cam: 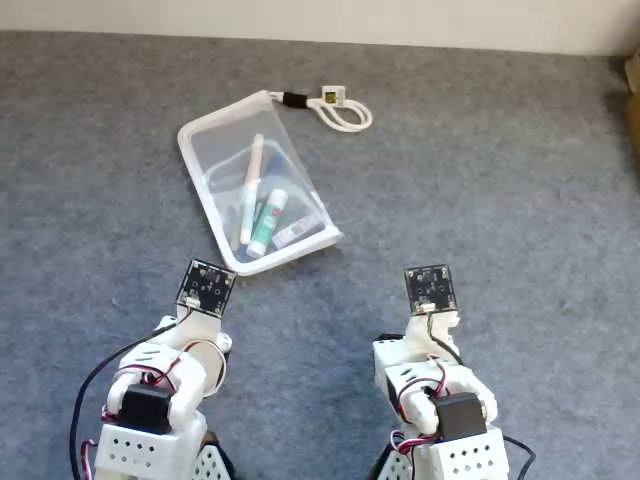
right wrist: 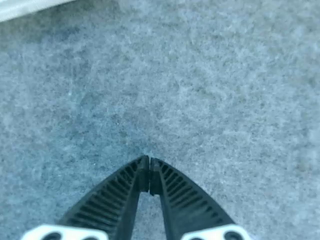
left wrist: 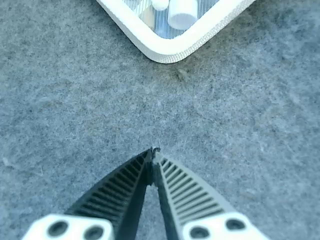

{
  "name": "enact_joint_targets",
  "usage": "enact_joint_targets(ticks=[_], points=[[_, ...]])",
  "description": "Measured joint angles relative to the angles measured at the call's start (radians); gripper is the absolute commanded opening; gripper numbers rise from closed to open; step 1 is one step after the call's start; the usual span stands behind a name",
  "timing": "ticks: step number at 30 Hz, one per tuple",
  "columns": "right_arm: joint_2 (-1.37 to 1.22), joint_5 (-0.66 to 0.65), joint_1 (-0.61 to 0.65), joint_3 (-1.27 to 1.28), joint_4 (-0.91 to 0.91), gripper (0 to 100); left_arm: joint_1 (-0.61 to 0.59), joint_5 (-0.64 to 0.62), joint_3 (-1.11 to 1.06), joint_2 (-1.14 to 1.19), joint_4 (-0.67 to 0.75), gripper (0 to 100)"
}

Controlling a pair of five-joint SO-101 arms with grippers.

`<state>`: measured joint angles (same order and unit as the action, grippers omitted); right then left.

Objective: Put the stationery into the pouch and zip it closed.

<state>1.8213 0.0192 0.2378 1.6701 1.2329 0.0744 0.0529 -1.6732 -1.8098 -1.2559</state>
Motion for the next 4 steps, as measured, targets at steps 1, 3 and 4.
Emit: enact_joint_targets(ticks=[1,3,4], points=[[0.000,0.000,0.000,0.000,0.000,0.6,0.000,0.000,0.000,0.000,0.000,1],[0.000,0.000,0.000,0.000,0.000,0.6,0.000,0.000,0.000,0.000,0.000,1],[0.000,0.000,0.000,0.000,0.000,0.6,0.000,0.000,0.000,0.000,0.000,1]])
